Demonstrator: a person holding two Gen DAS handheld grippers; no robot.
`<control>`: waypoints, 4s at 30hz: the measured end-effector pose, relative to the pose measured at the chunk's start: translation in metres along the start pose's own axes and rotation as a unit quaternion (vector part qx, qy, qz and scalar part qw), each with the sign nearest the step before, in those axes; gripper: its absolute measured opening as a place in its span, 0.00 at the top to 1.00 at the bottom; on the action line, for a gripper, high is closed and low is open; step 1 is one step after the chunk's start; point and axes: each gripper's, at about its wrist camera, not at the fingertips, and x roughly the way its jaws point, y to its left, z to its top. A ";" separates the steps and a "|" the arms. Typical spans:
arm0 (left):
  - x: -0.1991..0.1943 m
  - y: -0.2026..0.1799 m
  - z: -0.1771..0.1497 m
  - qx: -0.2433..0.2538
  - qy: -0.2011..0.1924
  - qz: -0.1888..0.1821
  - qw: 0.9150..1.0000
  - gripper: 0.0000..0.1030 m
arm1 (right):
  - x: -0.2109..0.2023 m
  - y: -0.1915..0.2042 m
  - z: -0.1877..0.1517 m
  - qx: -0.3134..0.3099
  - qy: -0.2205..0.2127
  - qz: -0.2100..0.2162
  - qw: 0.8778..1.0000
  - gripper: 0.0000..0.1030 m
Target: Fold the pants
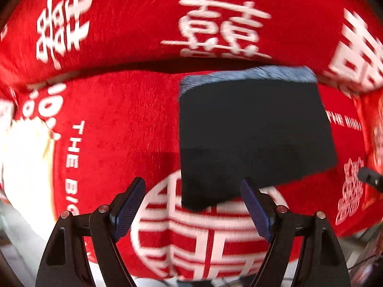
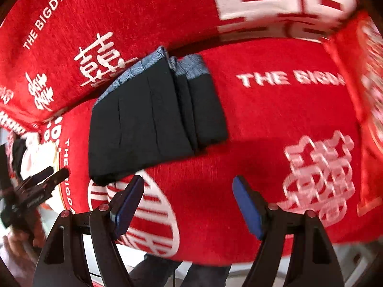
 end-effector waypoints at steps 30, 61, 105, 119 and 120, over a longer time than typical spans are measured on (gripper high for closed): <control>0.094 0.008 0.041 -0.053 -0.014 -0.209 0.976 0.39 | 0.130 -0.051 0.108 0.014 0.075 0.225 0.971 0.51; 0.043 -0.032 -0.060 -0.020 -0.002 -0.019 1.000 0.04 | 0.089 -0.036 -0.021 0.052 0.065 0.098 0.992 0.35; -0.097 -0.051 -0.122 0.022 0.019 -0.002 1.000 0.01 | -0.044 0.084 -0.109 -0.028 0.009 -0.097 0.995 0.00; -0.115 -0.045 -0.123 0.015 0.008 0.007 1.000 0.01 | -0.050 0.100 -0.118 -0.053 0.017 -0.122 0.991 0.00; -0.115 -0.045 -0.124 0.016 0.008 0.008 1.000 0.01 | -0.050 0.101 -0.118 -0.055 0.017 -0.123 0.991 0.00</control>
